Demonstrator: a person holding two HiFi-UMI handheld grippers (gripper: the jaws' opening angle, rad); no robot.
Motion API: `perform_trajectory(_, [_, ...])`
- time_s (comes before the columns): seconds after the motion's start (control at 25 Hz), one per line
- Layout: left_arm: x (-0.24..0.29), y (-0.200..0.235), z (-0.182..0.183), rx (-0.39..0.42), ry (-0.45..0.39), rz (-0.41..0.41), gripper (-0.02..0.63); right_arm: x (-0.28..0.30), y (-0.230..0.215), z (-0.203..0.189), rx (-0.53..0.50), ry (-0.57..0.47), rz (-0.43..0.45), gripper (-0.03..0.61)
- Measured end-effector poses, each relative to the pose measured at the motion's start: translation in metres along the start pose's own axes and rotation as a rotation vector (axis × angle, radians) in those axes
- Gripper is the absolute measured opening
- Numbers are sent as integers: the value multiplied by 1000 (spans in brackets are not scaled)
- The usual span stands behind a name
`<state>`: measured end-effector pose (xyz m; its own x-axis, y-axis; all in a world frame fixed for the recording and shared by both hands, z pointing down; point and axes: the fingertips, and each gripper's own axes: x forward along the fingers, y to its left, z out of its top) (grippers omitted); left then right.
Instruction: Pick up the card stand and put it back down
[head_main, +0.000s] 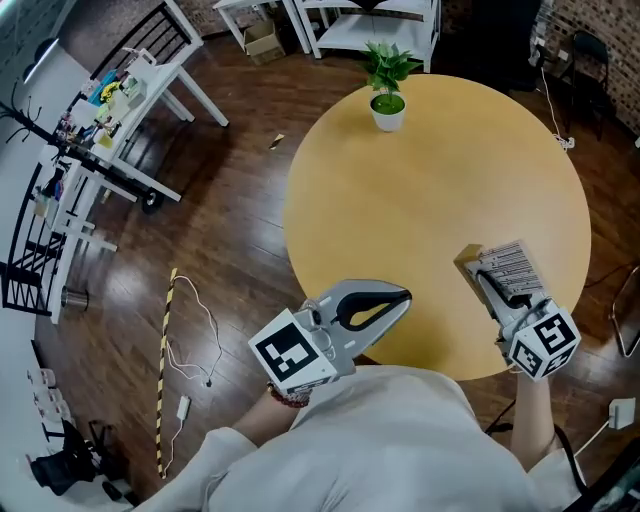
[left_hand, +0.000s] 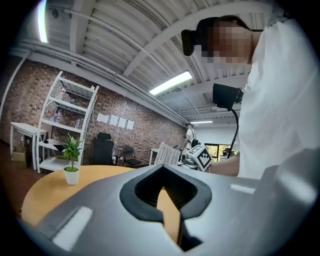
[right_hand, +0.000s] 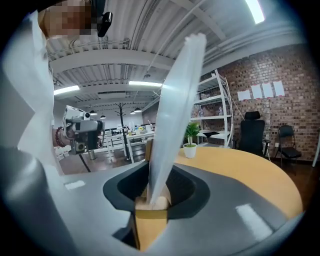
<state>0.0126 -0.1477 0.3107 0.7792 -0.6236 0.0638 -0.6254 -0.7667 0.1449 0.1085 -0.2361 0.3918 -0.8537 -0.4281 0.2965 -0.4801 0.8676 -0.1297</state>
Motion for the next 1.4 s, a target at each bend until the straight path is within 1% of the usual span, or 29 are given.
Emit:
perform_trajectory(0.08, [3,-1,4,-7,-2,10,-6,15,-15,-16,-5,37,10,117])
perform_trajectory(0.16, [5,4,5,-32,-1,32,-6,39,-39,-37,-21,78,3,117])
perform_trajectory(0.36, [-5,27,-8,-69,35,128,-6,121,-108,-96,-11,174,-25,117])
perform_trajectory(0.44, [-13,36,-17,-89,55,177,-6,153,-130,-116,-32,216,-28,117])
perform_trajectory(0.52, [-20,46,-27,-115,67,230,-6,184,-149,-127,-57,241,-16,117])
perform_trajectory(0.6, [-25,56,-36,-151,60,276,-6,213,-164,-132,-82,257,4,117])
perform_trajectory(0.72, [-39,65,-41,-185,37,337,-6,244,-172,-143,-131,305,37,117])
perform_trajectory(0.84, [-60,70,-39,-196,20,415,-6,261,-171,-152,-151,333,58,117])
perform_trajectory(0.96, [-79,73,-42,-226,5,486,-6,271,-169,-157,-185,348,63,118])
perform_trajectory(1.12, [-90,75,-50,-269,0,550,-6,282,-165,-165,-191,342,80,119])
perform_trajectory(1.16, [-87,75,-55,-283,0,557,-6,282,-171,-168,-196,360,83,143])
perform_trajectory(1.2, [-84,76,-61,-296,2,560,-6,280,-180,-171,-201,378,77,218])
perform_trajectory(1.24, [-82,74,-68,-310,7,562,-6,276,-188,-173,-203,391,64,242])
perform_trajectory(1.32, [-85,67,-80,-330,20,565,-6,266,-193,-178,-188,406,45,254])
perform_trajectory(1.4, [-96,59,-86,-341,15,575,-6,251,-189,-189,-173,434,39,273])
